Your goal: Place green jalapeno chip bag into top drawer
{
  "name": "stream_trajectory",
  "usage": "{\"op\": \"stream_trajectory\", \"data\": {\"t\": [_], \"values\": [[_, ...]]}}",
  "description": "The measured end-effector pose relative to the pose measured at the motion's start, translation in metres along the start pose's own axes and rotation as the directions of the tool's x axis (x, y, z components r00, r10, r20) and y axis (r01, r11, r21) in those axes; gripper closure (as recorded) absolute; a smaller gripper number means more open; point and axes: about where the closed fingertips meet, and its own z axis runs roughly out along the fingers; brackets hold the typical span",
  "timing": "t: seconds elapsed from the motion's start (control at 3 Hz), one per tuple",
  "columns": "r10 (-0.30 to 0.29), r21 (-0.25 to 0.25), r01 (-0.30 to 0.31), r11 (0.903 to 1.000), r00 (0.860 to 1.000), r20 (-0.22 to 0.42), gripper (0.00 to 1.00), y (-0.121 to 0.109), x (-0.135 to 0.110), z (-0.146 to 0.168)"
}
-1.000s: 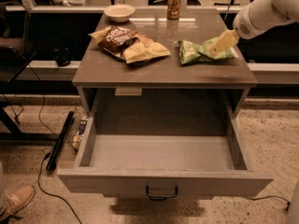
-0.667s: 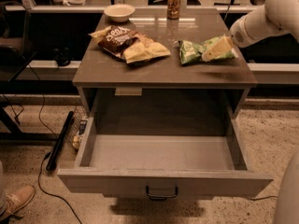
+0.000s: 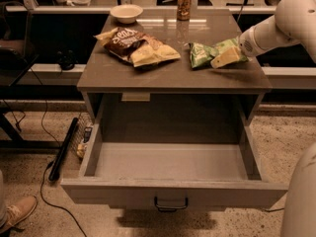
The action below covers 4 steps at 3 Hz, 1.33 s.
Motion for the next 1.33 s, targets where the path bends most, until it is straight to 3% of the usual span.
{"op": "stream_trajectory", "data": {"t": [0.67,1.0,1.33], "values": [[0.001,0.005,-0.001,1.0,1.0,0.011,0.64,0.0,0.001,-0.009],[-0.038,0.043,0.037,0.9984,0.998,0.041,0.88,0.002,-0.008,-0.047],[-0.081,0.065,0.075,0.9951,0.993,0.084,1.0,0.017,-0.011,-0.122]]}}
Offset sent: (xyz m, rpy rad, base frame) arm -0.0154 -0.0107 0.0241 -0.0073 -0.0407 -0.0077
